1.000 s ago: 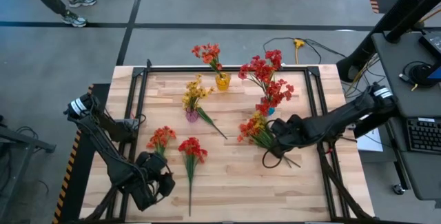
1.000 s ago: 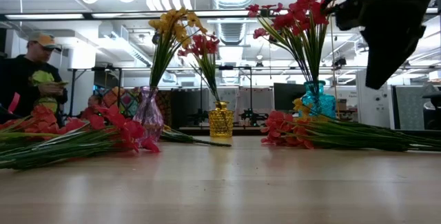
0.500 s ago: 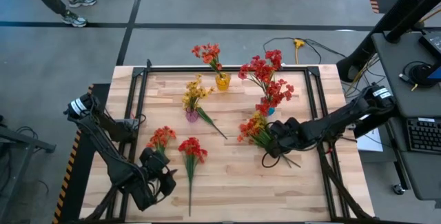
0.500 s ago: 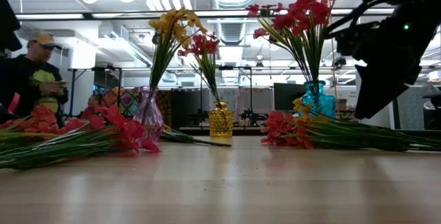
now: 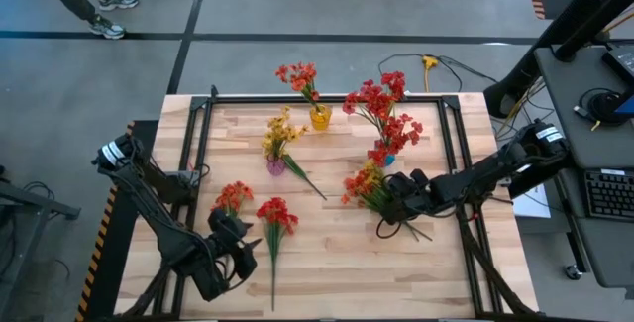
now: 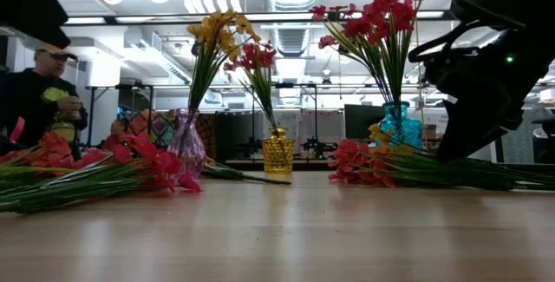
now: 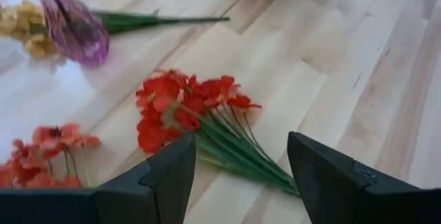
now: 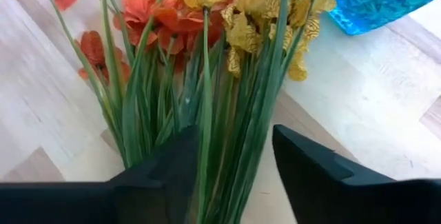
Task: Sort flowers into vase by color
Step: Put the right yellow flower into the purple vase
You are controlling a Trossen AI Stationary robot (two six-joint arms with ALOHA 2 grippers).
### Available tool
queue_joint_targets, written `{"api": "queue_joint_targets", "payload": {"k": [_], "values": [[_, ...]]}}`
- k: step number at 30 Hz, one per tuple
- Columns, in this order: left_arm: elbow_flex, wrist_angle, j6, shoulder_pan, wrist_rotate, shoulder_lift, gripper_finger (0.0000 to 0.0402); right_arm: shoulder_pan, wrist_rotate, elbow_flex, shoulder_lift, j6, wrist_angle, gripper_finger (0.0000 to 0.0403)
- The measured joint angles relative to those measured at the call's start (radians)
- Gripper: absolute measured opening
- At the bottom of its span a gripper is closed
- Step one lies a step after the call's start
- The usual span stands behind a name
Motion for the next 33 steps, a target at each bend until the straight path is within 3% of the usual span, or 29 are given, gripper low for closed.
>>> {"api": "queue_joint_targets", "payload": {"k": [12, 27, 33], "values": [[0.000, 0.003, 0.044, 0.005, -0.065, 0.000, 0.0212, 0.000, 0.018, 0.000, 0.000, 0.014, 0.014, 0.0017], [0.000, 0.043, 0.090, 0.005, -0.087, 0.000, 0.0212, 0.003, 0.009, 0.025, -0.083, -0.016, 0.003, 0.0013], [-0.005, 0.374, 0.478, 0.004, 0.011, 0.000, 0.0212, 0.008, -0.020, 0.044, -0.183, -0.078, 0.001, 0.0013]]}}
